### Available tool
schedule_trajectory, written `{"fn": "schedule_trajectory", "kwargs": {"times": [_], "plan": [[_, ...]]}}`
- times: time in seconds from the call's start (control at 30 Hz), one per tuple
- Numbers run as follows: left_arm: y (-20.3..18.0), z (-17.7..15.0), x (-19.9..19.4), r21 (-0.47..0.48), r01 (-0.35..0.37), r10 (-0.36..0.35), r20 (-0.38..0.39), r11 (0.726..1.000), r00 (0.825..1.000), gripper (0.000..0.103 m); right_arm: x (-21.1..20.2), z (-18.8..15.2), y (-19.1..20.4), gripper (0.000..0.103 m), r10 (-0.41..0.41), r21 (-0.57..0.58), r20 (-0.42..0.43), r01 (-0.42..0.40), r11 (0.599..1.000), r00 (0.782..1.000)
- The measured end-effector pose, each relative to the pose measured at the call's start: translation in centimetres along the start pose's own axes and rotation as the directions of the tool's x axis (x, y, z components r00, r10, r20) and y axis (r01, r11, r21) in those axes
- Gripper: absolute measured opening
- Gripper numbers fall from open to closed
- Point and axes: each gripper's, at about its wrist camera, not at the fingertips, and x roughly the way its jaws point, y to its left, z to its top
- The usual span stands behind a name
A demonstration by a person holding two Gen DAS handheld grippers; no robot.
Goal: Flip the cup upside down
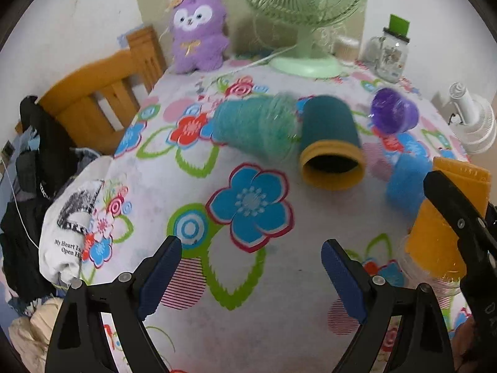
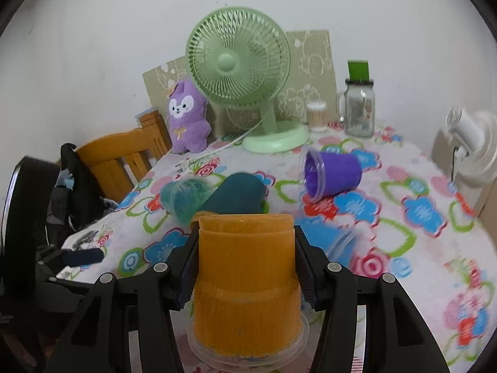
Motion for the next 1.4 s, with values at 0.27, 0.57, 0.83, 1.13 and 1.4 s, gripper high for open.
{"fn": "schedule_trajectory", "kwargs": {"times": [0.27,0.57,0.83,1.13,1.4], "plan": [[0.8,-0.9,1.9,0.005,-0.026,0.026,-0.031,1.000,0.999,0.093,2.1,-1.4,0.5,0.058,-0.007,-0.019,-0.041,0.006,1.000,0.999],[0.7,-1.4,2.0,0.002,0.018,-0.017,-0.087,1.000,0.996,0.091,1.3,-1.4,0.5,0.059,-0.017,-0.016,-0.116,0.015,1.000,0.993],[-0.6,-1.0,-0.6,0.038,0.064,-0.055,-0.203,0.997,0.978,0.089,0.3,0.3,0.8,0.076,-0.023,-0.002,-0.326,0.023,1.000,0.945],[-2.4,0.5,-2.8,0.079,0.074,-0.054,-0.235,0.994,0.970,0.089,-1.1,2.3,-0.3,0.077,0.011,0.043,-0.429,0.008,0.999,0.903],[-3.5,1.3,-4.7,0.107,0.080,-0.054,-0.226,0.991,0.973,0.089,-2.8,3.4,-1.6,0.077,-0.002,0.048,-0.462,0.027,0.998,0.887]]}}
